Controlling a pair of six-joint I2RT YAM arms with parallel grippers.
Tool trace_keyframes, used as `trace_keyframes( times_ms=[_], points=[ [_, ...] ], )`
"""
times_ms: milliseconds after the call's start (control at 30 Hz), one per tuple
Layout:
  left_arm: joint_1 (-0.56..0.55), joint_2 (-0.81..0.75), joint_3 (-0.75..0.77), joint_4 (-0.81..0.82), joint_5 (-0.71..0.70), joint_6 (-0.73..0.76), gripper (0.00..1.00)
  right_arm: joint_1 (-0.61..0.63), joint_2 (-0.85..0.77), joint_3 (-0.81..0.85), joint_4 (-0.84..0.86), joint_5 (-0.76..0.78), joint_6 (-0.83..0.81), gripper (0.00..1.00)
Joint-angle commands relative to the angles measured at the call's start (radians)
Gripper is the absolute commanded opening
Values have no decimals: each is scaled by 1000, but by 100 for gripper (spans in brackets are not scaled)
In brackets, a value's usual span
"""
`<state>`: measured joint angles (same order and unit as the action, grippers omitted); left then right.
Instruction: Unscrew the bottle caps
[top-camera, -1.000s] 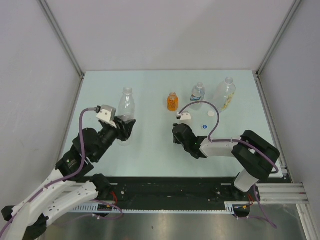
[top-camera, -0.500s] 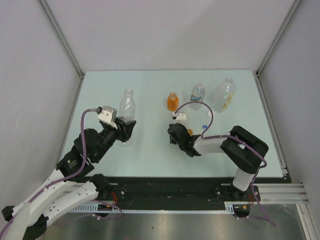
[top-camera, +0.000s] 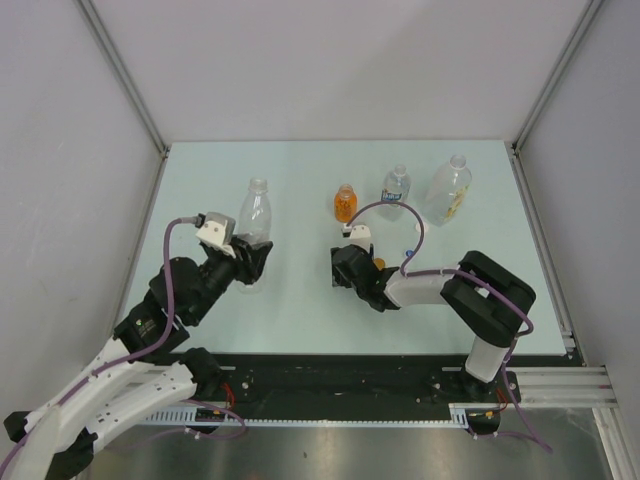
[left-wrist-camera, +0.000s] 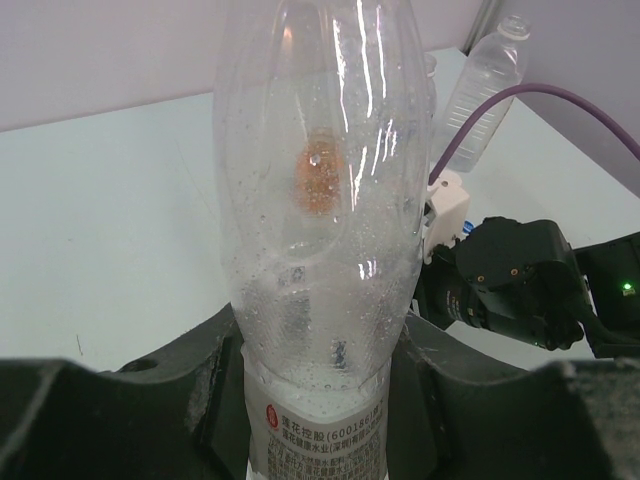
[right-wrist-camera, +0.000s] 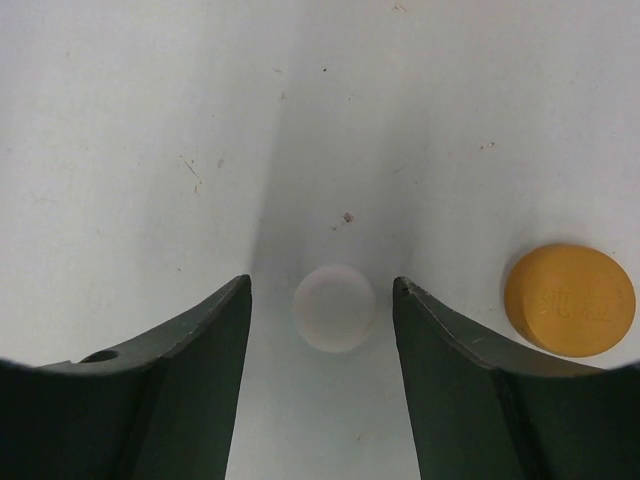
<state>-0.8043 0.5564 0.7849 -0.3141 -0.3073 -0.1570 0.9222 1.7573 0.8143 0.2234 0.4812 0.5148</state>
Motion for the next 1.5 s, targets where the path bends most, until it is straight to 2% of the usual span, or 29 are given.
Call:
trace_keyframes(
  times_ms=[0,233,333,433,467,500,600,700,767,1000,1467],
  points=[
    [5,4,-1,27,8,4,5,9,-76,29,-68,20,28,64],
    [5,33,14,29,23,11,5,17,-316,196,-311,80,-15,65],
    [5,65,23,44,89,17,5,18,-458,266,-390,105,-54,66],
    [5,108,39,92,346,34,2,17,-613,278,-414,85,-74,67],
    [5,141,40,133,494,34,2,14,-692,278,-418,65,-78,68],
    [5,154,42,157,563,27,1,9,-728,276,-415,-3,-79,68],
    [5,194,25,282,745,-16,1,-16,-882,234,-372,-163,-56,71],
    [5,250,28,380,867,-39,1,-55,-991,218,-375,-290,-9,75],
    [5,304,46,385,887,-47,1,-83,-1039,217,-384,-390,13,79],
    [1,395,71,445,956,-90,2,-91,-1046,220,-420,-570,45,83],
    [-22,412,91,415,981,-67,4,-46,-931,220,-430,-595,-13,85]
  ],
)
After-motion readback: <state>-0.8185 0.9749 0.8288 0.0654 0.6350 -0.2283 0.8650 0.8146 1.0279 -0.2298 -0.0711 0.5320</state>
